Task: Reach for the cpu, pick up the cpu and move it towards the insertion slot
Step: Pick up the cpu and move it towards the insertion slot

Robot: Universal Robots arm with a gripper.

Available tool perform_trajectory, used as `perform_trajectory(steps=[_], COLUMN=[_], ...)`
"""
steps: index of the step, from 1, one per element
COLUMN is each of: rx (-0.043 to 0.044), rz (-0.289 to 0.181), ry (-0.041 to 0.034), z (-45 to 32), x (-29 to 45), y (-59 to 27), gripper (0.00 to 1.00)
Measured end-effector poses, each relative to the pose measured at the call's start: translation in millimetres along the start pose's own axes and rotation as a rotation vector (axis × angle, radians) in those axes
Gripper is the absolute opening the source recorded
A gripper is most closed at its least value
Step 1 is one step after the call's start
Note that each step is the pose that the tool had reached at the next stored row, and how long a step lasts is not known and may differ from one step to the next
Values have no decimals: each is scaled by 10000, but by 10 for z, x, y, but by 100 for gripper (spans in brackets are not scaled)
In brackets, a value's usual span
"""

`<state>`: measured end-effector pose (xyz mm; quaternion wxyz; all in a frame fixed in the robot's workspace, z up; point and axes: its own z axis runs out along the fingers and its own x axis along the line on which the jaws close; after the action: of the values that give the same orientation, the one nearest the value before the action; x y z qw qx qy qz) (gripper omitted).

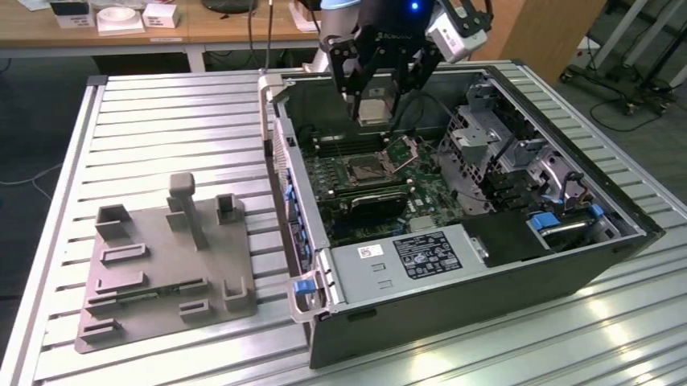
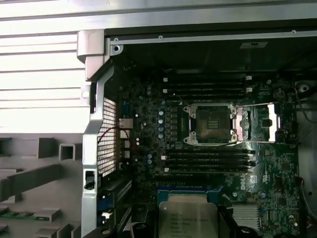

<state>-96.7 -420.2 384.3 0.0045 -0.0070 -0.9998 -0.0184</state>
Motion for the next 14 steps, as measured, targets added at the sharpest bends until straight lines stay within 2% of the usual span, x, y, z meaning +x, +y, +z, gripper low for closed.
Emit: perform_trajectory(steps=[5,9,14], rx=[-1,-1,-2], rz=[-2,-2,-1], ry=[0,0,-1], z=[21,47,86], x=[-69,-157,-230], y=[131,235,413], gripper=[55,55,55])
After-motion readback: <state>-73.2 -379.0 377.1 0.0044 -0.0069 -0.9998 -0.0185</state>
